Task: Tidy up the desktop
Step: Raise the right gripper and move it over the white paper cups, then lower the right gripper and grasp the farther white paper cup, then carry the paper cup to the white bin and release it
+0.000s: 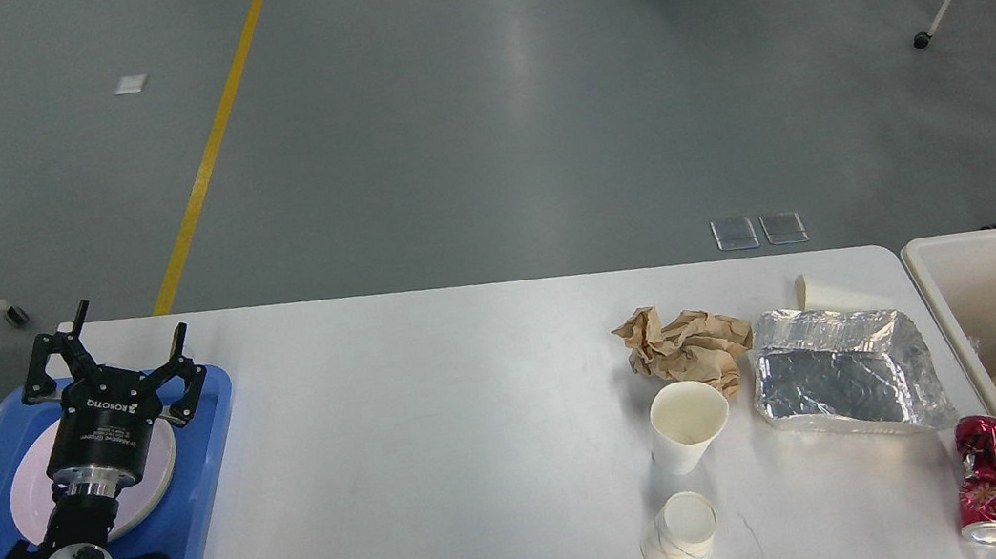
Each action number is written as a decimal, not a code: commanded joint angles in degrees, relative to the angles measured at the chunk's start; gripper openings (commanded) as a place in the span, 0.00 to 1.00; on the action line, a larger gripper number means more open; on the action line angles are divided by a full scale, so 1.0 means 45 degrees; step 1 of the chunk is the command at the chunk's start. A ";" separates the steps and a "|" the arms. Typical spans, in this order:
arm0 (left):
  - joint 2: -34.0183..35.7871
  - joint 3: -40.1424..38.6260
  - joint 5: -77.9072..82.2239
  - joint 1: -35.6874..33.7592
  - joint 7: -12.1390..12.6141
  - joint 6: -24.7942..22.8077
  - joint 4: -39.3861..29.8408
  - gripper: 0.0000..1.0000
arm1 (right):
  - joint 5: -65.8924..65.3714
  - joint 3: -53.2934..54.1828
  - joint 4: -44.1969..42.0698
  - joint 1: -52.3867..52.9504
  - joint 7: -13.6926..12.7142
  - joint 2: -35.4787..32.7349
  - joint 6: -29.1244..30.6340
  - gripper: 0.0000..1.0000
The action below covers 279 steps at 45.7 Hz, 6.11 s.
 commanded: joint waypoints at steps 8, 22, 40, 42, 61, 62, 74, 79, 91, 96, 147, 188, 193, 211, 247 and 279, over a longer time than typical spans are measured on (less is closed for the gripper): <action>0.0000 0.0000 0.0000 -0.0001 -0.0002 -0.0011 -0.0021 0.96 | -0.1623 -0.0152 0.1517 0.3817 -0.0089 -0.1577 0.2327 1.00; 0.0000 0.0000 0.0000 -0.0001 0.0017 0.0008 -0.0001 0.96 | -0.5630 -0.0404 0.7803 1.0887 -0.0324 -0.1772 0.5923 1.00; 0.0000 0.0000 0.0000 -0.0001 0.0017 0.0008 -0.0001 0.96 | -0.5533 -0.2339 1.6771 1.8351 -0.0558 -0.1499 0.7404 1.00; 0.0000 0.0000 0.0000 -0.0001 0.0017 0.0008 -0.0001 0.96 | -0.5513 -0.2281 1.7065 1.8644 -0.0558 -0.1499 0.8535 1.00; 0.0000 0.0000 0.0000 -0.0001 0.0017 -0.0011 -0.0001 0.96 | -0.4165 -0.2105 1.7222 1.9543 -0.0578 -0.1910 1.1706 1.00; 0.0000 0.0000 0.0000 -0.0001 0.0017 -0.0011 -0.0001 0.96 | -0.4165 -0.2105 1.7280 1.9679 -0.0578 -0.1890 1.1589 1.00; 0.0000 0.0000 0.0000 -0.0001 0.0017 -0.0011 -0.0001 0.96 | -0.4010 -0.2105 1.8257 2.0872 -0.0558 -0.0428 0.9968 0.97; 0.0000 0.0000 0.0000 -0.0001 0.0017 -0.0011 -0.0001 0.96 | -0.3775 -0.1851 1.8121 2.0600 -0.0578 0.0316 0.9401 0.97; 0.0000 0.0000 0.0000 -0.0001 0.0017 -0.0011 -0.0001 0.96 | -0.3444 -0.0017 1.7361 1.7496 -0.0577 0.0473 0.7214 0.96; 0.0000 0.0000 0.0000 -0.0001 0.0017 -0.0011 -0.0001 0.96 | -0.3072 0.0570 1.6189 1.5739 -0.0558 0.1077 0.6686 0.92; 0.0000 0.0000 0.0000 -0.0001 0.0017 -0.0011 -0.0020 0.96 | -0.2076 0.1878 1.2945 1.0404 -0.0500 0.2504 0.3229 0.03; 0.0000 0.0000 0.0000 -0.0001 0.0017 -0.0011 -0.0021 0.96 | -0.1392 -0.2396 1.7690 1.8817 -0.0558 0.0884 0.7015 0.00; 0.0000 0.0000 0.0000 -0.0001 0.0017 -0.0011 -0.0021 0.96 | -0.1450 -0.3372 1.8217 2.0673 -0.0578 0.0629 0.8187 0.00; 0.0000 0.0000 0.0000 -0.0001 0.0017 -0.0011 -0.0001 0.96 | -0.1392 -0.5170 1.8941 2.2357 -0.0558 0.0259 0.8171 0.00; 0.0000 0.0000 0.0000 -0.0001 0.0017 -0.0011 -0.0001 0.96 | -0.1451 -0.2987 0.8399 0.9256 -0.0772 -0.4175 0.5006 0.00; 0.0000 0.0000 0.0000 -0.0001 0.0017 -0.0011 -0.0001 0.96 | -0.1490 0.1411 -0.0961 -0.0924 -0.1105 -0.0465 0.2545 0.00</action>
